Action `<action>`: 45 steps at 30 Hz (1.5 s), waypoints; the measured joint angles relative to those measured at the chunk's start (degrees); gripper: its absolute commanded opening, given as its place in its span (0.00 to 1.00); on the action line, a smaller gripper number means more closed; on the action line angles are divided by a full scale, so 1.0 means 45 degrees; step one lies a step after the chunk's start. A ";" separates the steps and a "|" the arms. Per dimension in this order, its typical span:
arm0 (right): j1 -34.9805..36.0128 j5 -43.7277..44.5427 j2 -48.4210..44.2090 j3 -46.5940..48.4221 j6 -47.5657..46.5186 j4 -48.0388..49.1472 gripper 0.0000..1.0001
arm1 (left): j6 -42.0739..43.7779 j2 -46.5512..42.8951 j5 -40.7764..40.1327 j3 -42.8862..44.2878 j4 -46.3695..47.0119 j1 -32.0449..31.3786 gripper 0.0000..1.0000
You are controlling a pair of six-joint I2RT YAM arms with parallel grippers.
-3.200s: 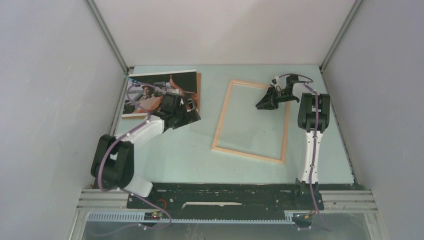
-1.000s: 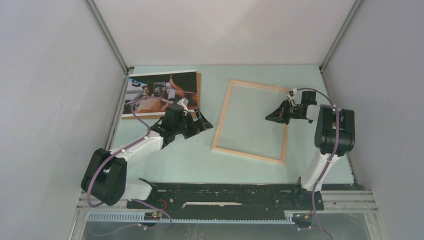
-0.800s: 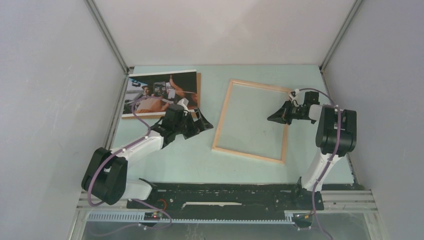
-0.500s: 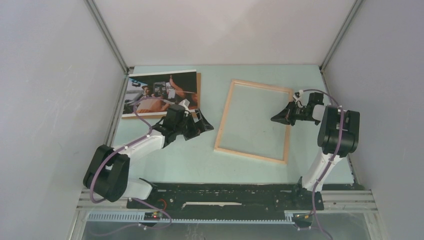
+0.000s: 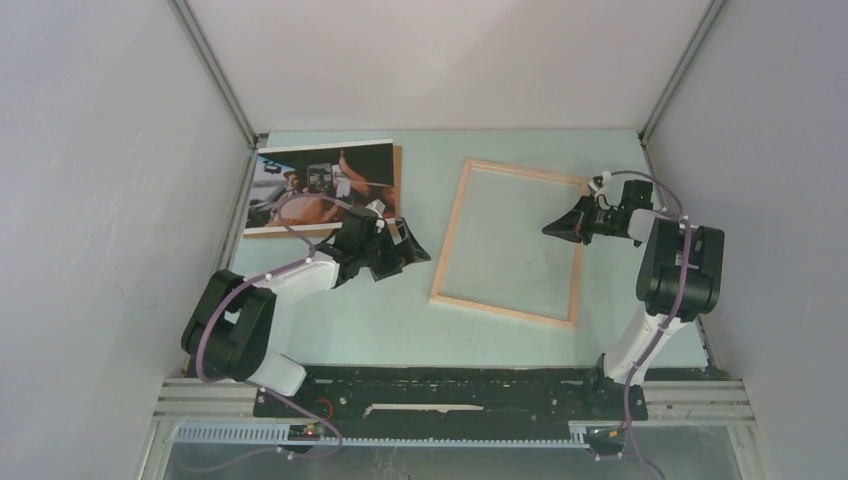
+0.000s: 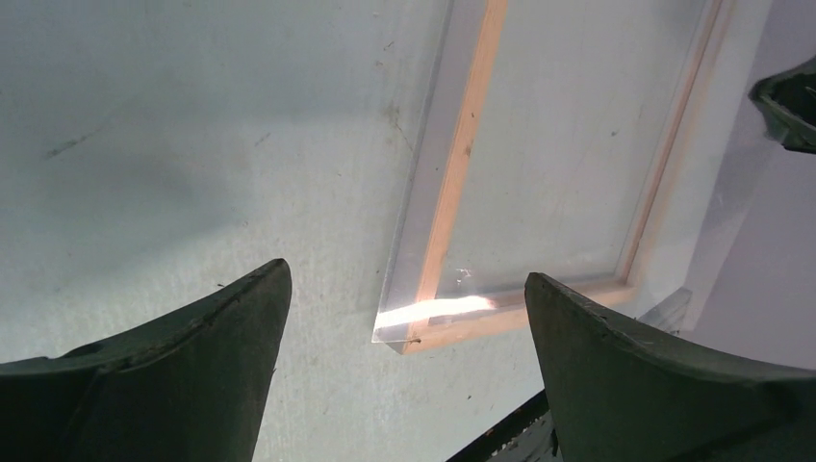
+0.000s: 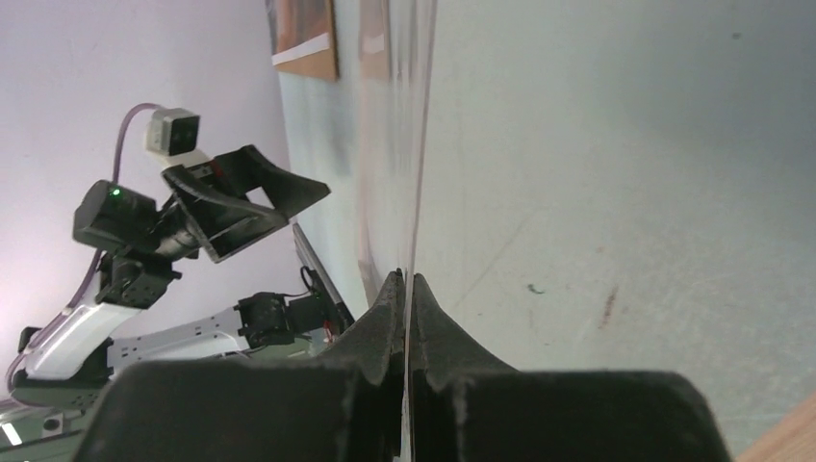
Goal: Put the photo into the frame
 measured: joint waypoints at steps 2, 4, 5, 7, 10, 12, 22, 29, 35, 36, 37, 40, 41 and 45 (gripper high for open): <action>0.0000 -0.0243 -0.0437 -0.0185 0.0389 0.0267 0.00 | -0.0005 0.0117 0.0005 0.0068 0.0083 -0.0005 0.97; -0.0024 -0.0510 -0.0845 -0.0350 0.0821 0.0665 0.00 | -0.0005 0.0189 0.0005 0.0141 0.0170 -0.0010 0.96; -0.0034 -0.0631 -0.0996 -0.0423 0.0967 0.0821 0.00 | -0.0005 0.0189 0.0005 0.0165 0.0185 -0.0010 0.96; -0.0112 -0.0787 -0.1146 -0.0505 0.1093 0.0933 0.00 | -0.0005 0.0189 0.0019 0.0219 0.0243 -0.0010 0.96; -0.0495 -0.0918 -0.1151 -0.0690 0.1107 0.0942 0.00 | -0.0005 0.0194 0.0034 0.0311 0.0272 -0.0010 0.96; -0.0908 -0.1020 -0.1146 -0.0792 0.1112 0.0908 0.00 | 0.0000 0.0291 0.0063 0.0447 0.0262 -0.0010 0.95; -0.0583 -0.1418 -0.0865 -0.0821 0.2341 0.2346 0.00 | 0.0005 0.1025 0.0063 0.1214 0.0097 -0.0204 0.94; -0.0325 -0.1205 -0.1957 -0.0821 0.3560 0.2749 0.00 | -0.0005 0.1035 0.0024 0.1214 0.0087 -0.0204 0.91; -0.1209 -0.1190 -0.3458 -0.0821 0.3672 0.2302 0.00 | -0.0005 0.1035 -0.0078 0.1214 0.0083 -0.0204 0.90; -0.1321 -0.1190 -0.3638 -0.0821 0.3716 0.2234 0.00 | 0.0000 0.1044 -0.0073 0.1214 0.0087 -0.0204 0.90; -0.1423 -0.1195 -0.3798 -0.0821 0.3779 0.2210 0.00 | -0.0005 0.1078 -0.0068 0.1234 0.0083 -0.0209 0.87; -0.1598 -0.1195 -0.4158 -0.0821 0.3910 0.2176 0.00 | -0.0005 0.1443 -0.0078 0.1559 0.0049 -0.0325 0.80; -0.1642 -0.1190 -0.4250 -0.0821 0.3920 0.2093 0.00 | 0.0005 0.1642 -0.0083 0.1758 0.0034 -0.0437 0.76; -0.1763 -0.0918 -0.4556 -0.0763 0.3628 0.1166 0.00 | 0.0131 0.2443 -0.0253 0.2725 -0.0238 -0.1030 0.65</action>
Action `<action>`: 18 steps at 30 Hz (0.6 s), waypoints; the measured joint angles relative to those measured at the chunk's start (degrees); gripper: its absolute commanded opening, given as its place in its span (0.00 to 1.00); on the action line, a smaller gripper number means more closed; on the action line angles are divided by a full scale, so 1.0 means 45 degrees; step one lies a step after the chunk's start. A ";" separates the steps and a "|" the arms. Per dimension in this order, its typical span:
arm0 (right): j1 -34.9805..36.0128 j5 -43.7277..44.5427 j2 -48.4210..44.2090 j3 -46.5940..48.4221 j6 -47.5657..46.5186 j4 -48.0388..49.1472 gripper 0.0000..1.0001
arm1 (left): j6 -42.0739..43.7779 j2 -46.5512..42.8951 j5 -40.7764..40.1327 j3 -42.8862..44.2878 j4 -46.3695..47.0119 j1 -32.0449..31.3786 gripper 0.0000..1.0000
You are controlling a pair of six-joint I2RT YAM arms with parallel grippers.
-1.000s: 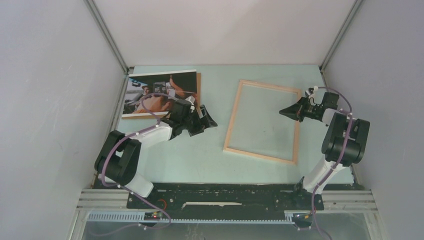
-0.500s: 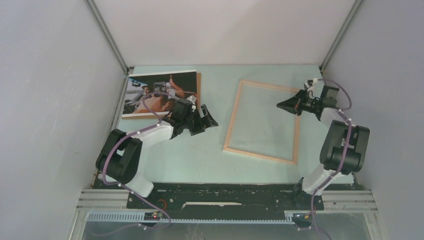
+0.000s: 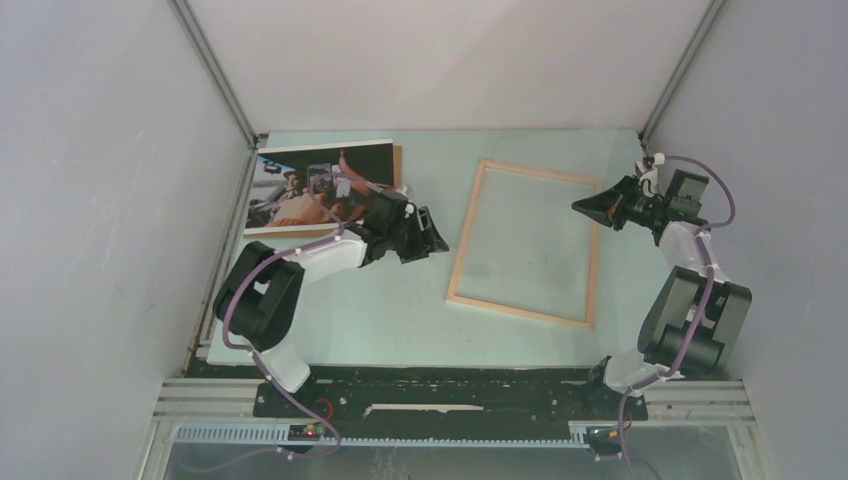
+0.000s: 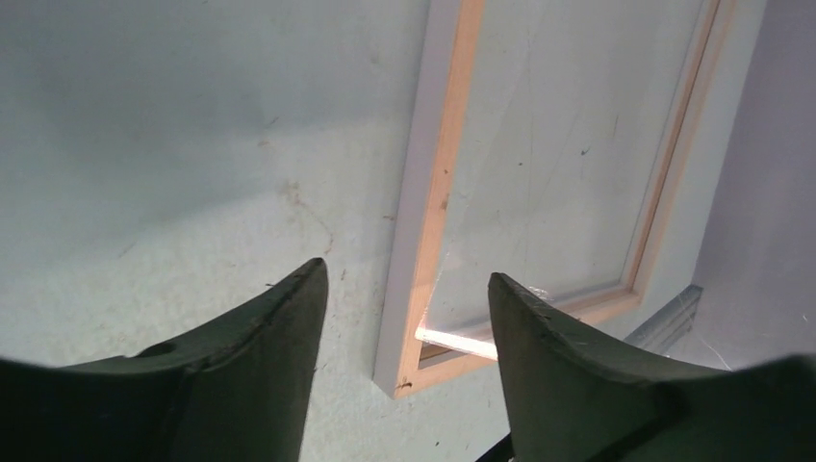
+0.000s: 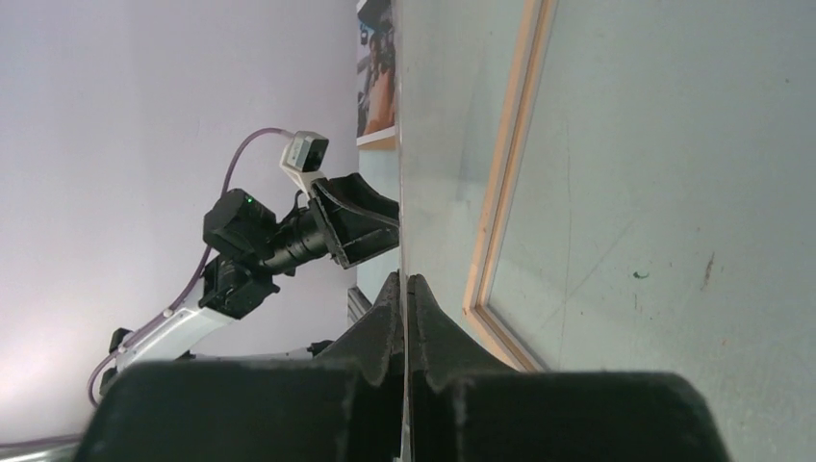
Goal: Put the photo into the frame
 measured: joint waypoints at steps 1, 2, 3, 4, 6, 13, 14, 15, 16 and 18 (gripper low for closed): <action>-0.0039 0.0117 -0.0063 0.0049 -0.0131 -0.0321 0.00 | 0.0039 0.0151 -0.0087 0.0219 -0.0087 -0.0121 0.64; -0.0097 0.0238 -0.0117 0.0102 -0.0257 -0.0622 0.00 | 0.0121 0.0316 -0.0170 0.0476 -0.0233 -0.0243 0.60; -0.0194 0.0321 -0.0155 0.0141 -0.0355 -0.0835 0.00 | 0.0219 0.0491 -0.0228 0.0743 -0.0325 -0.0369 0.56; -0.0350 0.0418 -0.0204 0.0170 -0.0466 -0.1054 0.00 | 0.0272 0.0680 -0.0277 0.0996 -0.0379 -0.0491 0.55; -0.0733 0.0627 -0.0325 0.0180 -0.0559 -0.1355 0.00 | 0.0345 0.1035 -0.0311 0.1389 -0.0457 -0.0651 0.56; -0.1880 0.1219 -0.0656 0.0350 -0.0860 -0.1923 0.00 | 0.0452 0.1855 -0.0408 0.1588 -0.0597 -0.0923 0.56; -0.1909 0.1234 -0.0656 0.0364 -0.0879 -0.1943 0.00 | 0.0471 0.2035 -0.0403 0.1661 -0.0656 -0.0933 0.55; -0.1904 0.1239 -0.0656 0.0389 -0.0923 -0.1982 0.00 | 0.0486 0.2161 -0.0408 0.1719 -0.0670 -0.0952 0.55; -0.1899 0.1234 -0.0656 0.0389 -0.0952 -0.1996 0.00 | 0.0525 0.2327 -0.0408 0.1812 -0.0695 -0.0976 0.54; -0.1880 0.1239 -0.0656 0.0393 -0.1044 -0.2089 0.00 | 0.0544 0.2637 -0.0427 0.2001 -0.0743 -0.1044 0.54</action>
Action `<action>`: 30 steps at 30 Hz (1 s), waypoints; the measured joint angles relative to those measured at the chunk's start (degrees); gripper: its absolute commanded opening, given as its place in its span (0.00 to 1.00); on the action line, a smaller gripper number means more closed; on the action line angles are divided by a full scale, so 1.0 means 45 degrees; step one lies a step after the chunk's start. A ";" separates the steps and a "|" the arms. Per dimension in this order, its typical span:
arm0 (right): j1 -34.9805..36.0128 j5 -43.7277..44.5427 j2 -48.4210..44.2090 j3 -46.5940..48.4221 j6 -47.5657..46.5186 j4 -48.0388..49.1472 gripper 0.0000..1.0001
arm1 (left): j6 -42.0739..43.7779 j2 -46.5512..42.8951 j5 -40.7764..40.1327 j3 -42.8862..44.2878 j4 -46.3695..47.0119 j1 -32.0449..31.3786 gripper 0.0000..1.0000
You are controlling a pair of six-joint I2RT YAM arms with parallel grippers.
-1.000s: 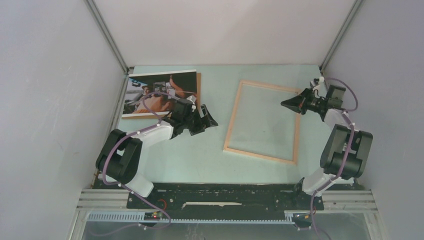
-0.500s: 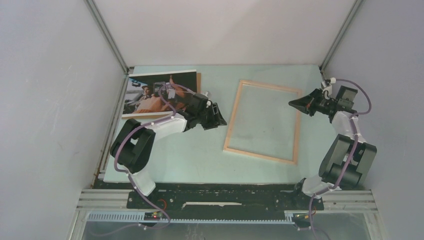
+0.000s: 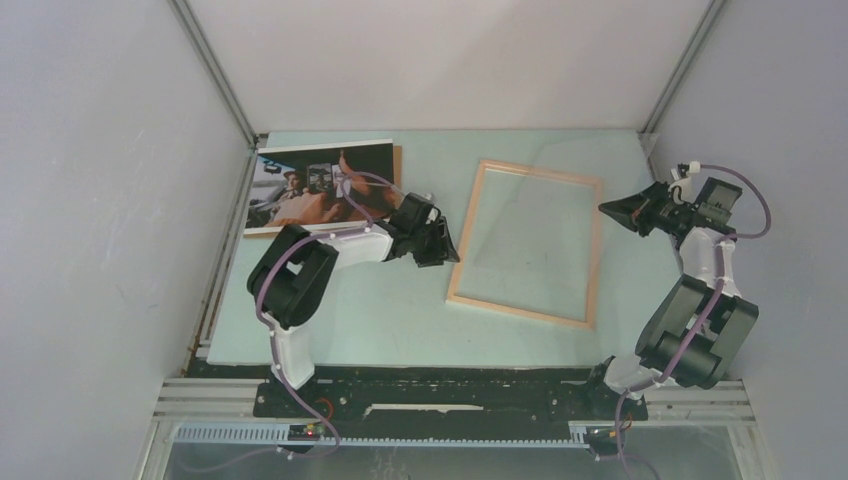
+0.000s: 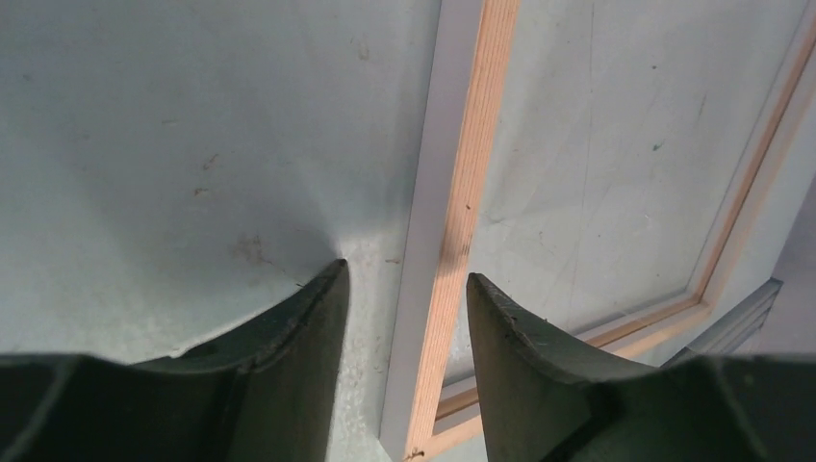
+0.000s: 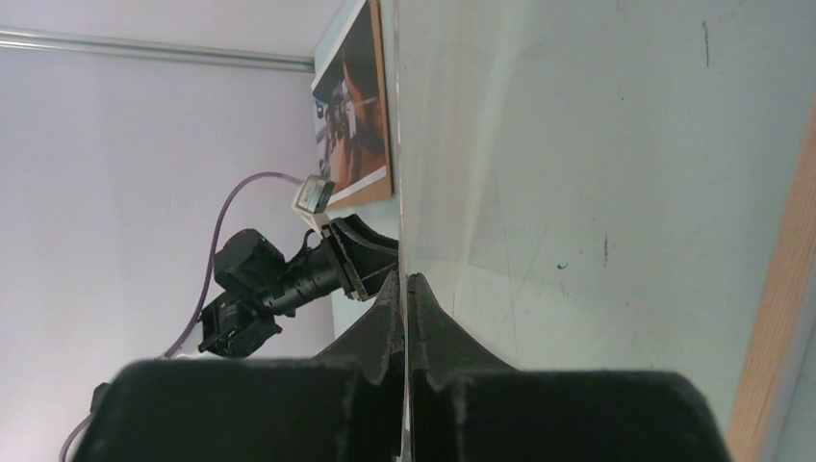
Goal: Put the photo into the frame
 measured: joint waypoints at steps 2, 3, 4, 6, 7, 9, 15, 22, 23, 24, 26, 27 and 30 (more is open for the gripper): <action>0.0097 0.0000 0.0000 0.0000 -0.0087 -0.0073 0.00 | 0.0005 0.0238 -0.0019 0.0160 -0.0049 -0.0087 0.56; 0.0131 0.0000 0.0000 0.0000 -0.0112 -0.0087 0.00 | 0.0005 0.0350 -0.0010 0.0272 -0.0049 -0.0131 0.56; 0.0194 0.0005 0.0000 0.0000 -0.0126 -0.0102 0.00 | 0.0005 0.0437 -0.0010 0.0418 -0.0068 -0.0180 0.56; 0.0306 0.0000 0.0000 0.0000 -0.0151 -0.0102 0.00 | 0.0010 0.0593 -0.0029 0.0641 -0.0058 -0.0282 0.52; 0.0379 -0.0010 0.0000 0.0000 -0.0160 -0.0107 0.00 | 0.0015 0.0656 -0.0034 0.0704 -0.0063 -0.0325 0.50; 0.0520 -0.0024 0.0000 0.0000 -0.0165 -0.0107 0.00 | 0.0015 0.0743 -0.0078 0.0753 -0.0083 -0.0359 0.49; 0.1122 -0.0039 -0.0005 0.0000 -0.0165 -0.0097 0.00 | 0.0126 0.0816 -0.0379 0.0903 -0.0471 -0.0296 0.40; 0.2195 -0.0039 -0.0005 0.0296 -0.0486 -0.0447 0.00 | 0.0350 0.0767 -0.0180 0.0787 -0.0403 0.0185 0.39; 0.2322 -0.0039 -0.0005 0.0350 -0.0520 -0.0486 0.00 | 0.0389 0.0690 -0.0160 0.0675 -0.0384 0.0335 0.39; 0.2429 -0.0049 -0.0005 0.0398 -0.0549 -0.0510 0.00 | 0.0437 0.0573 -0.0165 0.0525 -0.0379 0.0525 0.39; 0.2642 -0.0146 -0.0005 0.0408 -0.0549 -0.0515 0.00 | 0.0486 0.0350 -0.0189 0.0262 -0.0374 0.0835 0.39; 0.2715 -0.0185 -0.0005 0.0408 -0.0549 -0.0515 0.00 | 0.0520 0.0214 -0.0209 0.0083 -0.0364 0.1015 0.38; 0.3118 -0.0335 0.0049 0.0408 -0.0534 -0.0491 0.00 | 0.0573 -0.0238 -0.0272 -0.0491 -0.0257 0.1433 0.38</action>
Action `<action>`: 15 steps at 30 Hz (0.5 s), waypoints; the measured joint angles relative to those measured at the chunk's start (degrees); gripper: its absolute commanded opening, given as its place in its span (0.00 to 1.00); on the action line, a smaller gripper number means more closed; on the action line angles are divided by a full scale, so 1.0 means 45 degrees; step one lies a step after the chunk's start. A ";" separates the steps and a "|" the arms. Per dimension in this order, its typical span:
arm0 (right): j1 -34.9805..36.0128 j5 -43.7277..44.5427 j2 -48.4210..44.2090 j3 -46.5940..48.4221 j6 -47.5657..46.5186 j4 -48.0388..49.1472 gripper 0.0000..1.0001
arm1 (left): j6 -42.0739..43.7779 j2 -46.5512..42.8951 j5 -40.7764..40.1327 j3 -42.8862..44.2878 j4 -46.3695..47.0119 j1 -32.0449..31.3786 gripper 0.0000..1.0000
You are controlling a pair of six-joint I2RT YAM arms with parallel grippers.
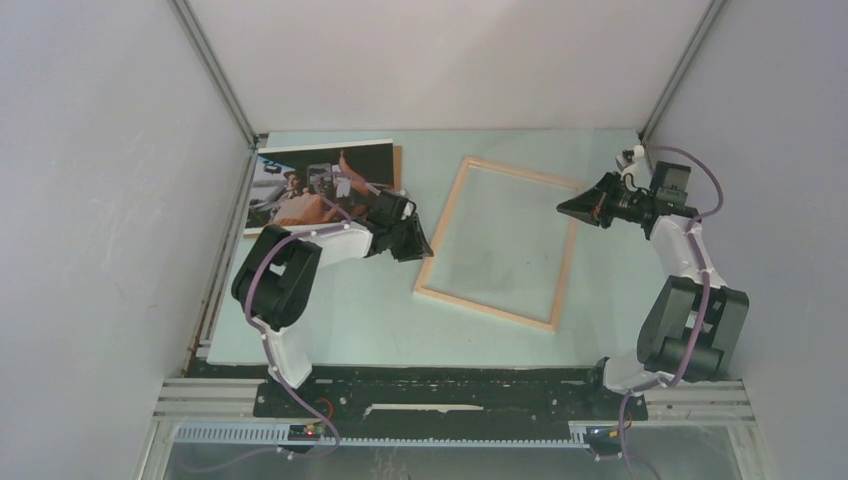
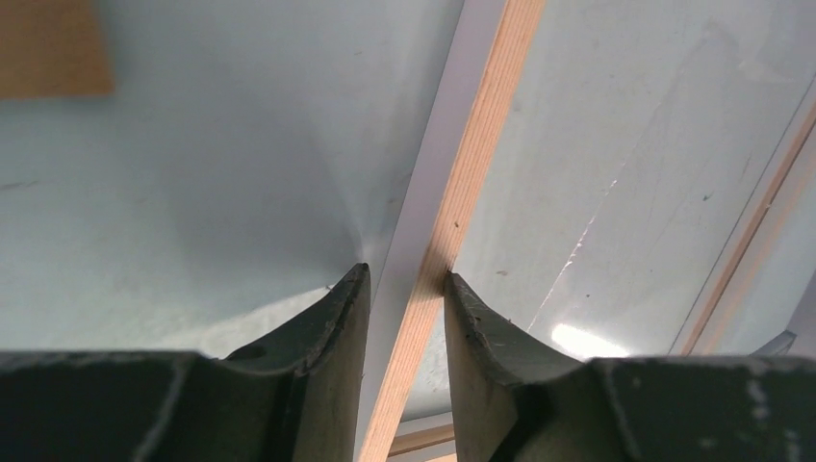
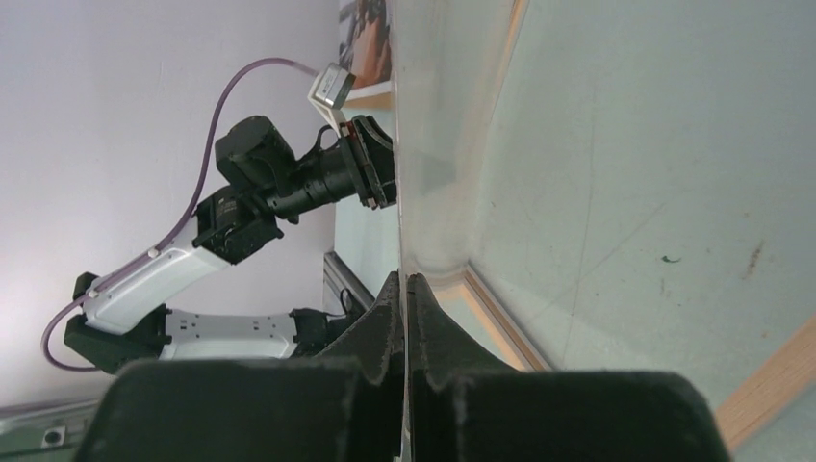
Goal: Put the photo into the frame
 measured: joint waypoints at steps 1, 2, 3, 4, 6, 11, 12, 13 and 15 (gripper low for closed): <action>0.0146 -0.0044 0.0044 0.0000 0.0034 0.0039 0.00 | 0.0010 -0.0180 -0.0044 -0.0223 0.0044 0.0107 0.39; 0.0316 -0.0083 0.0126 0.0005 0.0068 0.0107 0.00 | 0.0010 -0.0384 -0.0092 -0.0491 0.0092 0.0204 0.39; 0.0500 -0.0097 0.0228 0.0005 0.0146 0.0204 0.00 | 0.0005 -0.0525 -0.0087 -0.0661 0.0126 0.0253 0.39; 0.0656 -0.0092 0.0355 0.0005 0.0233 0.0330 0.00 | 0.0000 -0.0680 -0.0083 -0.0874 0.0194 0.0301 0.40; 0.0874 -0.0121 0.0627 0.0005 0.0534 0.0777 0.00 | -0.0019 -0.0957 -0.0053 -0.1268 0.0359 0.0359 0.40; 0.1030 -0.0379 0.1282 -0.0029 0.1569 0.2108 0.00 | -0.0189 -0.1277 0.0442 -0.1923 0.0680 0.0369 0.39; 0.1030 -0.0427 0.1457 -0.0029 0.1763 0.2409 0.00 | -0.0257 -0.1302 0.0563 -0.2055 0.0865 0.0374 0.39; 0.1030 -0.0457 0.1617 -0.0029 0.1904 0.2628 0.00 | -0.0350 -0.1350 0.0670 -0.2210 0.1059 0.0389 0.38; 0.1039 -0.0481 0.1982 -0.0083 0.2205 0.3128 0.00 | -0.0515 -0.1428 0.0879 -0.2487 0.1423 0.0408 0.38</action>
